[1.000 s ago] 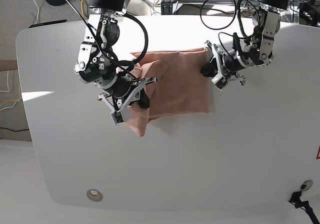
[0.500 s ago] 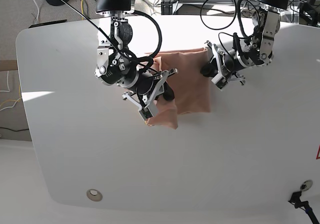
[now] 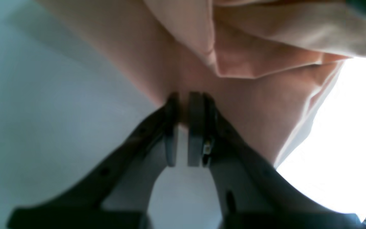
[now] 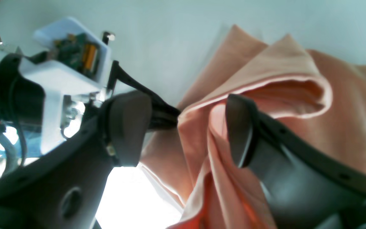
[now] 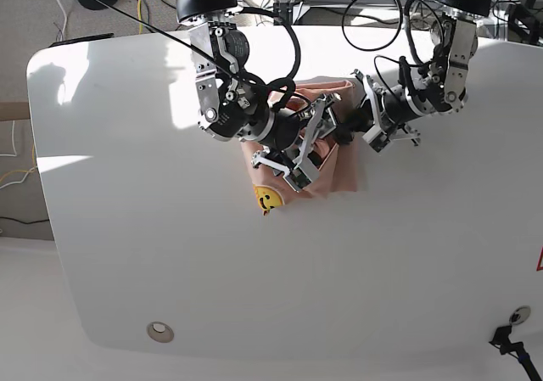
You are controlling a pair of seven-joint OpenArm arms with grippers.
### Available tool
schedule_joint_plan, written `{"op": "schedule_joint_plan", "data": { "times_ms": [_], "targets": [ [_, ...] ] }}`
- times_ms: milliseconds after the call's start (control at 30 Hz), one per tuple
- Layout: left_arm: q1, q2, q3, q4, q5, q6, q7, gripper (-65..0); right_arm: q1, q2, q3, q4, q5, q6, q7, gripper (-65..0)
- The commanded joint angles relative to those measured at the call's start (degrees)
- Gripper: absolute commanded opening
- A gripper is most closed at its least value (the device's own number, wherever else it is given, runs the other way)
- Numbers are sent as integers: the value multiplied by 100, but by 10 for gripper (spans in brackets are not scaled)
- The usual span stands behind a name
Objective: Fold the T-shirt properly
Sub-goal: 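Fold the strip end at the right gripper over toward the left gripper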
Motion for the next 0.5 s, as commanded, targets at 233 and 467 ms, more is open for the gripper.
{"op": "schedule_joint_plan", "data": {
  "times_ms": [233, 467],
  "targets": [
    [-145, -170, -1191, 889, -54, 20, -109, -611, 452, 596, 1245, 469, 83, 41, 175, -260],
    [-285, -170, -1341, 933, -63, 20, -109, -611, 320, 1141, 1544, 461, 83, 41, 184, -262]
  ]
}}
